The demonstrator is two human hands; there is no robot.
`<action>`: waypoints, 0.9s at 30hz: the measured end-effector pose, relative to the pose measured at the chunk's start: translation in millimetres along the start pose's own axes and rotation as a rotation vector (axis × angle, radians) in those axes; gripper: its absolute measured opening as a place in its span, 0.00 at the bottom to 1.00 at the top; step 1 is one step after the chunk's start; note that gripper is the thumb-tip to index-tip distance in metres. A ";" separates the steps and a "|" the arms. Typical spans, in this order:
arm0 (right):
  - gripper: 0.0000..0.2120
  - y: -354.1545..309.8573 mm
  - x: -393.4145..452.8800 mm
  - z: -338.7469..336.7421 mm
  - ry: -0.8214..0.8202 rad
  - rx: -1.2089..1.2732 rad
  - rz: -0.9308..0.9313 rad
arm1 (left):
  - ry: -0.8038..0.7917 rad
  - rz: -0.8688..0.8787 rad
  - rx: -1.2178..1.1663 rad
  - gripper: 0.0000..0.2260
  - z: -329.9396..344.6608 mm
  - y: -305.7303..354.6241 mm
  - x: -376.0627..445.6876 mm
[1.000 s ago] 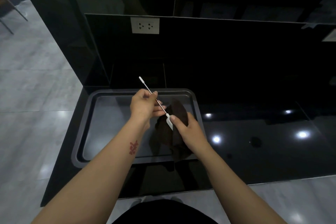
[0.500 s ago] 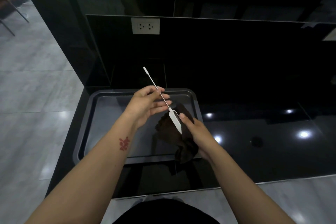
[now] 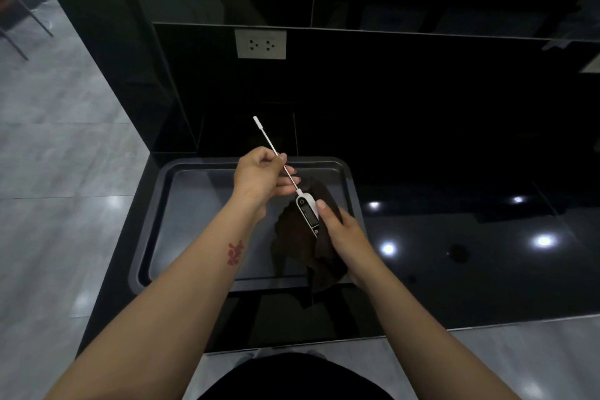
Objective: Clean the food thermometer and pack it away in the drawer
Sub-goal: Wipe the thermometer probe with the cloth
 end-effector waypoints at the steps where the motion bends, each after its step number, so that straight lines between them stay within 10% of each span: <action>1: 0.18 3.8 -0.7 -1.9 0.005 -0.008 0.002 | 0.014 -0.002 -0.007 0.06 -2.0 -0.5 1.0; 19: 0.22 -12.0 6.2 1.8 0.070 -0.123 -0.167 | 0.078 0.019 0.012 0.06 3.7 -9.0 6.0; 27: 0.07 -16.0 15.8 6.5 0.064 -0.110 -0.157 | 0.068 0.078 0.046 0.05 9.3 -4.0 1.9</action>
Point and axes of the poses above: each hand's wrist, its own x-axis towards the middle knuckle, its own z-axis out of the palm, y = z × x, the point moved 1 cm from there along x, towards the middle knuckle, and after that the axes turned 3 degrees about z, right-handed, at the moved point
